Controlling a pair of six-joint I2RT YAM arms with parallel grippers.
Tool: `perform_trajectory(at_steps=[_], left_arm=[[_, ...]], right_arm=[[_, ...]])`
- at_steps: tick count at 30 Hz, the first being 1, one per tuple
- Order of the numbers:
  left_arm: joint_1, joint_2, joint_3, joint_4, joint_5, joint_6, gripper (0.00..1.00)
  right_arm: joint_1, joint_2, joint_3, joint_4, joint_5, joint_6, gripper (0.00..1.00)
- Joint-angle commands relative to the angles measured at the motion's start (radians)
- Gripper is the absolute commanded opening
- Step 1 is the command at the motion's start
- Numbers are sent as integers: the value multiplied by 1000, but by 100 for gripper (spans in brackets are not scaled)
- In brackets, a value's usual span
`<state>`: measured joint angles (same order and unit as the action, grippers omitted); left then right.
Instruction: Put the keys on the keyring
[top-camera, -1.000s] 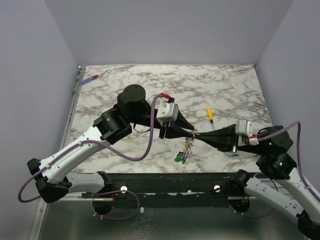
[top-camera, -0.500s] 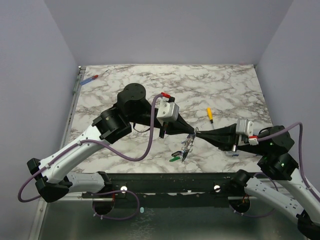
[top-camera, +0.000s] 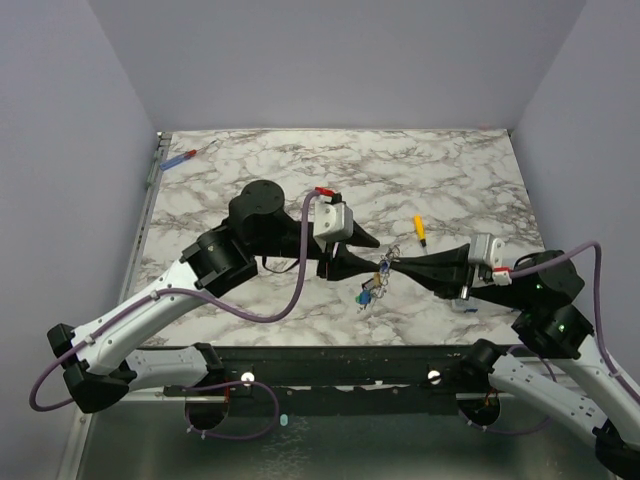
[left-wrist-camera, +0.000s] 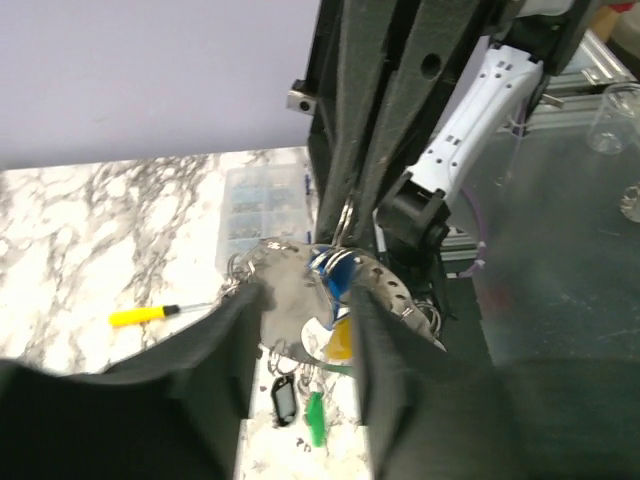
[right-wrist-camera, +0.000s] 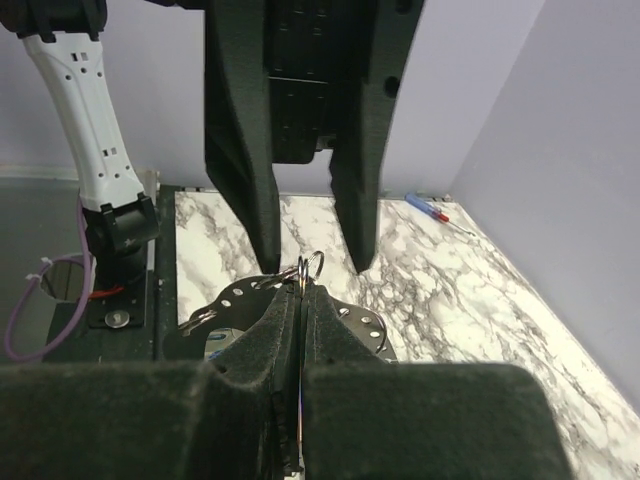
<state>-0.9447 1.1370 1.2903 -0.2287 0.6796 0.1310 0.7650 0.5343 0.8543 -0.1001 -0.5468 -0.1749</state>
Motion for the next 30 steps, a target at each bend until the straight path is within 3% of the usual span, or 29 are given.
perform_trajectory(at_steps=[1,4,9,14,21,30], left_arm=[[3,-51,-15,-54,-119,-14,54],[3,-70,25,-57,-141,-14,57],[3,-62,125,-62,-108,-14,47],[2,-14,181,-73,-48,-16,49],[3,85,264,-86,53,-42,43],[3,139,256,-87,112,-63,43]], right_arm=[[5,-30,19,105,3,3,1],[5,-32,16,63,-15,0,1],[5,-18,40,-37,-61,-30,1],[6,-1,60,-80,-107,-40,1],[5,10,79,-82,-83,-36,1],[5,13,92,-95,-27,-17,1]])
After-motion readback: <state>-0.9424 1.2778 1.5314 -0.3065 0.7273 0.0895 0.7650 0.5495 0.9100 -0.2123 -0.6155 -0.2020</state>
